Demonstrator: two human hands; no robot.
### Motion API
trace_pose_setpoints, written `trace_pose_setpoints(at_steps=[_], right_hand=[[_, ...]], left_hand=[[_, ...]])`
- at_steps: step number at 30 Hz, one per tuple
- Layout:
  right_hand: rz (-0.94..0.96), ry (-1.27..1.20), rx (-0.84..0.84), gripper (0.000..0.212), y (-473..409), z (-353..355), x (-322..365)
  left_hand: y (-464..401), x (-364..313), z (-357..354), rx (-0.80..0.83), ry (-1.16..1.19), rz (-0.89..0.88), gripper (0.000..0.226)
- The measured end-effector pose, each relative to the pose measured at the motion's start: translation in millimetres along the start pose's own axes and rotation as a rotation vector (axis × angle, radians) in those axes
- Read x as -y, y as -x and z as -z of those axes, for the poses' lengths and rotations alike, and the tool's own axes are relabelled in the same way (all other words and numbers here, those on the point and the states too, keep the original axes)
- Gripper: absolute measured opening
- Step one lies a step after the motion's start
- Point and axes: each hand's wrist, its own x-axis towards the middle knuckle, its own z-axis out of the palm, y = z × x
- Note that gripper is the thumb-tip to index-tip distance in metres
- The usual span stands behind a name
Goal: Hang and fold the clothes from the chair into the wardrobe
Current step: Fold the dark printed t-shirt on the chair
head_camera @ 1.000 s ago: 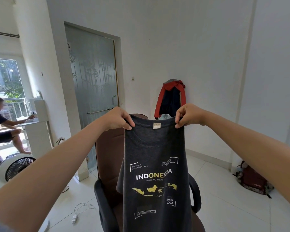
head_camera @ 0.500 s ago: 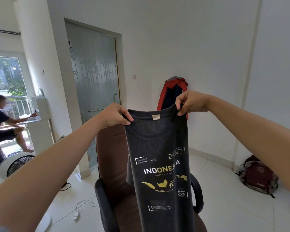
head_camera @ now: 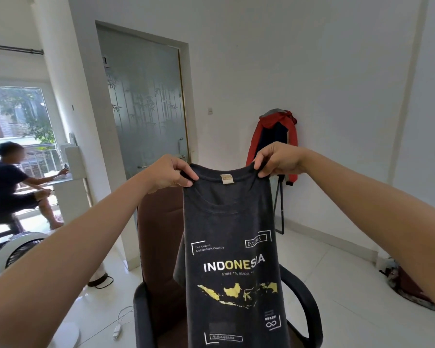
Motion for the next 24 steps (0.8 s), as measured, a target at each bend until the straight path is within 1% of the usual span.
trace_pose_setpoints(at_steps=[4, 7, 10, 13, 15, 19, 22, 24], right_hand=[[0.004, -0.016, -0.025, 0.032, -49.5, 9.1, -27.6], [0.012, 0.005, -0.011, 0.03, -88.2, 10.7, -46.8], [0.004, 0.024, -0.008, 0.032, -124.0, 11.0, -64.0], [0.011, -0.01, -0.015, 0.033, -152.4, 9.8, -79.8], [0.008, -0.042, -0.002, 0.033, -166.1, 9.1, -88.2], [-0.004, -0.122, 0.026, 0.034, -182.9, 5.2, -105.8], [-0.001, -0.161, 0.061, 0.033, -179.9, 1.4, -115.2], [-0.02, -0.183, 0.105, 0.032, -170.3, 0.2, -121.9]], left_hand=[[-34.9, 16.3, -7.7, -0.023, 0.056, 0.088, 0.028], [-59.4, 29.7, -11.1, -0.017, 0.004, 0.199, 0.028], [-79.9, 40.8, -12.6, -0.024, -0.053, 0.318, 0.029], [-97.2, 52.0, -16.5, -0.065, -0.027, 0.412, 0.03], [-104.5, 57.8, -21.8, -0.086, -0.016, 0.456, 0.027], [-107.8, 64.4, -36.2, -0.172, -0.01, 0.511, 0.017], [-102.8, 68.2, -47.4, -0.234, 0.005, 0.484, 0.018], [-95.7, 69.0, -56.6, -0.232, -0.006, 0.474, 0.02]])
